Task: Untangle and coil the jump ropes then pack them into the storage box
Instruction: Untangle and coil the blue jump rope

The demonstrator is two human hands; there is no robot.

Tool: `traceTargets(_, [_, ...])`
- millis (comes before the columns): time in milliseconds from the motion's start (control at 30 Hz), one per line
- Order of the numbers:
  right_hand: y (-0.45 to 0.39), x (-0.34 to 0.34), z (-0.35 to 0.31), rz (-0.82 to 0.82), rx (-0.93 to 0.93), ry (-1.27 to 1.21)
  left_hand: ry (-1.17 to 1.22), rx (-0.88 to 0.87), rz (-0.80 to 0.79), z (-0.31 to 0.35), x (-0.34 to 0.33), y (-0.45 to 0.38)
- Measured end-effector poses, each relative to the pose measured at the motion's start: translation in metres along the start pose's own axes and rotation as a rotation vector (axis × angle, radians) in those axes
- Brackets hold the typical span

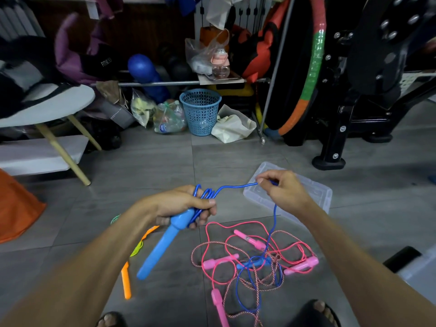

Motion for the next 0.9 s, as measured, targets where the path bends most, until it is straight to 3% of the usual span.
traceTargets(100, [0.004,-0.001,-0.005,-0.079,-0.011,-0.074,0.182,-0.07,-0.015,0.008,-0.007,-0.001])
traceTargets(200, [-0.003,0.013,-0.002,0.063,0.006,-0.084,0.318,-0.149,-0.092,0.018,-0.015,0.001])
traceTargets(300, [-0.007,0.012,0.004,0.151,-0.011,0.076,0.407,-0.206,-0.16,0.023,-0.029,0.001])
traceTargets(433, [-0.008,-0.02,0.016,0.026,-0.07,0.272,0.578,-0.285,0.056,0.034,-0.027,-0.004])
traceTargets(567, [0.002,-0.053,0.03,-0.281,-0.132,0.086,0.864,-0.378,0.317,0.036,0.002,-0.007])
traceTargets(667, [0.012,-0.056,0.036,-0.37,-0.151,0.105,0.955,-0.482,0.486,0.034,0.037,0.001])
traceTargets(800, [0.019,-0.05,0.016,-0.352,-0.059,0.001,0.933,-0.494,0.531,0.032,0.053,0.003])
traceTargets(900, [0.031,-0.06,-0.009,-0.429,0.047,0.021,0.83,-0.483,0.513,0.036,0.044,-0.002])
Point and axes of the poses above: each hand's wrist, its own y-axis away from the middle knuckle, its own x-axis out of the back of the hand, z = x × y, the point moved 9 cm from there along -y, towards the middle knuckle, and after that the axes turned 6 degrees about -x, right-handed, at the moved point
